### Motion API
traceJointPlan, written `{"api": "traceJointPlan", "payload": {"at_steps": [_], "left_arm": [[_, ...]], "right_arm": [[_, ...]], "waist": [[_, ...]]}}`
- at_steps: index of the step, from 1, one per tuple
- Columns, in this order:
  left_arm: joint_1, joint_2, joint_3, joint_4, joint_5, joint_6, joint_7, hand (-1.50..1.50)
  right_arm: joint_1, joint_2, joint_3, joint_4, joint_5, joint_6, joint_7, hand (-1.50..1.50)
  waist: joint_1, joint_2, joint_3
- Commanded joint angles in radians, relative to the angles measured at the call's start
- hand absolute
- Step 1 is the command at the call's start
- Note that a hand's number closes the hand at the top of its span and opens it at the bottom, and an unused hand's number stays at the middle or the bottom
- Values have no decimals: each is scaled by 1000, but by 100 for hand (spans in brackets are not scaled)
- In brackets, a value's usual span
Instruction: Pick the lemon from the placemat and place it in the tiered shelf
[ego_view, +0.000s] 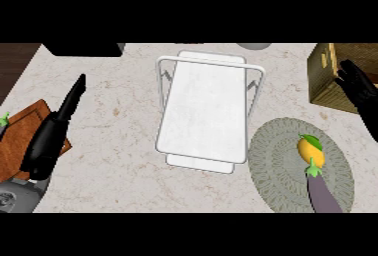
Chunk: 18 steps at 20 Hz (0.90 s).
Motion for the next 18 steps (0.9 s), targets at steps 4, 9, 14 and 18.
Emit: {"api": "traceJointPlan", "payload": {"at_steps": [4,9,14,18], "left_arm": [[129,-66,3,94,102,-36,79,0],[188,-132,-32,132,189,-97,126,0],[176,-133,-18,157,196,-136,135,0],[210,-180,-34,191,165,-128,98,0]], "right_arm": [[141,-138,-153,93,89,-71,-93,-150],[212,-149,-238,303,210,-286,-81,150],[163,-55,-275,413,10,-7,-334,-150],[201,-79,-207,313,69,80,-394,-150]], "waist": [[-52,12,2],[-35,20,4],[-14,10,4],[-21,6,2]]}}
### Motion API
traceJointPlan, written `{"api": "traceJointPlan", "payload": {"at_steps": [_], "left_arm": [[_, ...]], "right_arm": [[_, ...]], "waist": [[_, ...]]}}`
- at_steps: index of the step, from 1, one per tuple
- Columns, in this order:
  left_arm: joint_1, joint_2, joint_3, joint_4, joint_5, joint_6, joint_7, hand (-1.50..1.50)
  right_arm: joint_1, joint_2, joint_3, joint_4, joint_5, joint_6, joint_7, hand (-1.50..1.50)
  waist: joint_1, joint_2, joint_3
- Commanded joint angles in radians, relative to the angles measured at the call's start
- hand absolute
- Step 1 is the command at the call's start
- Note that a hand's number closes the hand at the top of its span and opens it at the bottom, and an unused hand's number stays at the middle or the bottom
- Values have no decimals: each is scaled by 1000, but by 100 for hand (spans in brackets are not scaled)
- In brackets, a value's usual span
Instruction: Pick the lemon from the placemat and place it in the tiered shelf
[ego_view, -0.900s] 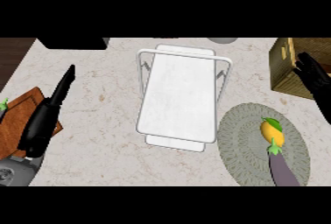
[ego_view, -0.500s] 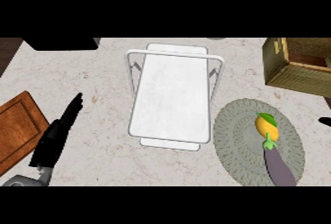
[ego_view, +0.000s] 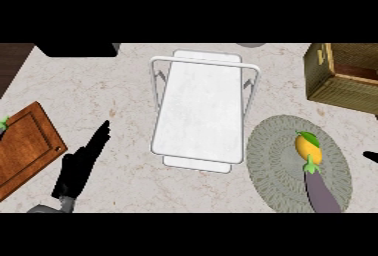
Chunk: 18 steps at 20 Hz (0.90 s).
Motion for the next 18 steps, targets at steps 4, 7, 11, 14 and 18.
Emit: {"api": "traceJointPlan", "payload": {"at_steps": [4,7,11,14,18], "left_arm": [[-25,-12,32,34,0,-35,23,0],[10,-15,25,51,-11,-40,-27,0],[12,-10,17,29,-13,-44,-19,0],[24,-27,0,37,-30,-36,-29,0],[-52,-42,12,31,-47,-16,29,0]], "right_arm": [[36,-42,101,-239,19,130,152,-150],[8,-141,158,-275,49,209,322,-150],[8,-277,268,-339,327,103,423,-150],[-19,-283,348,-419,449,56,595,-150],[-99,-189,480,-491,594,28,834,-150]], "waist": [[-11,-9,-4],[-2,-9,-5],[17,-9,-8],[20,-7,-7],[19,-3,-3]]}}
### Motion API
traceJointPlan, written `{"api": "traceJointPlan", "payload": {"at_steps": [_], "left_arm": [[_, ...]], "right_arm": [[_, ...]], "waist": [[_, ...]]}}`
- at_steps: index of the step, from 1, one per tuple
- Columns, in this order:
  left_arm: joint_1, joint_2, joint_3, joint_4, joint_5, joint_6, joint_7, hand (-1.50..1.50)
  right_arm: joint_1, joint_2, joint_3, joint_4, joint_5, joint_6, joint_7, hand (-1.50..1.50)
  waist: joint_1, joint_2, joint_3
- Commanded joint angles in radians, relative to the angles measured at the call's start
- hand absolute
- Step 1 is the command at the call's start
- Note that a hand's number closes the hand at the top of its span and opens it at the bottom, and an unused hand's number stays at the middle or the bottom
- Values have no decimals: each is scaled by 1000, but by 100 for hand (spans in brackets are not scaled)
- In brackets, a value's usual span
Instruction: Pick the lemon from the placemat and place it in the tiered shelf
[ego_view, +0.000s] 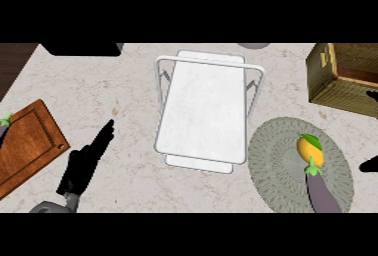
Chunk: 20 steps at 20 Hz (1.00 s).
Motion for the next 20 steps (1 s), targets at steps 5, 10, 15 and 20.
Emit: {"api": "traceJointPlan", "payload": {"at_steps": [5,10,15,20], "left_arm": [[31,-29,14,-4,-19,-16,-5,0],[54,-48,39,39,-46,-30,-59,0],[32,-81,38,-35,-94,-14,38,0],[17,-88,118,88,-96,-89,-58,0]], "right_arm": [[-140,208,200,-63,178,61,352,-150],[-222,289,177,21,183,155,457,-150],[-171,374,196,79,293,118,456,-150],[-167,437,190,72,385,125,508,-150]], "waist": [[-2,2,4],[-4,2,4],[-9,2,5],[-11,2,4]]}}
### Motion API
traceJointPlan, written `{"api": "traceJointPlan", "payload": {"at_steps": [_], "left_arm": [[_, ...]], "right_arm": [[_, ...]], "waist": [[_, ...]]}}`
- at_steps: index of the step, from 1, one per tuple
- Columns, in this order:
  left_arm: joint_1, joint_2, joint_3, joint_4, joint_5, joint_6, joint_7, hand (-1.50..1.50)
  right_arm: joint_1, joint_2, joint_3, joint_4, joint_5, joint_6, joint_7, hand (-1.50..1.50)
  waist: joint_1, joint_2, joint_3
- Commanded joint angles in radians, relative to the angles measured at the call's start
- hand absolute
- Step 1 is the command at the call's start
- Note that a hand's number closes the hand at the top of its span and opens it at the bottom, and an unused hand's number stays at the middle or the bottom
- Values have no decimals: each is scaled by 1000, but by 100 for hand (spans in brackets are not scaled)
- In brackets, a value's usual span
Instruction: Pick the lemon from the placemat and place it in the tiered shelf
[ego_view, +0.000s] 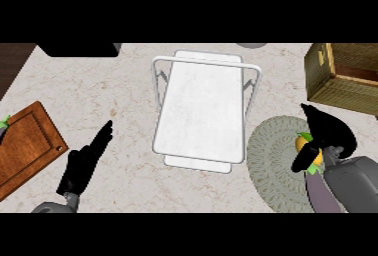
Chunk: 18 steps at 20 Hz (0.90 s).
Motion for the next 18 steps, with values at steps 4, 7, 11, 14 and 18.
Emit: {"api": "traceJointPlan", "payload": {"at_steps": [4,7,11,14,18], "left_arm": [[18,-4,61,-12,-26,-52,4,0],[52,-25,78,-1,-47,-68,-44,0],[11,-73,70,-37,-90,-60,46,0],[56,-59,98,-41,-104,-75,4,0],[-32,-99,126,22,-101,-95,46,0]], "right_arm": [[96,-2,-32,-62,121,7,-15,-150],[68,22,-64,-12,163,22,-37,-150],[47,71,-81,67,223,22,-75,-150],[73,71,-79,64,254,38,-99,-150],[45,50,-140,96,259,85,-135,-150]], "waist": [[-4,-1,0],[-1,0,0],[0,0,0],[0,0,0],[-3,0,0]]}}
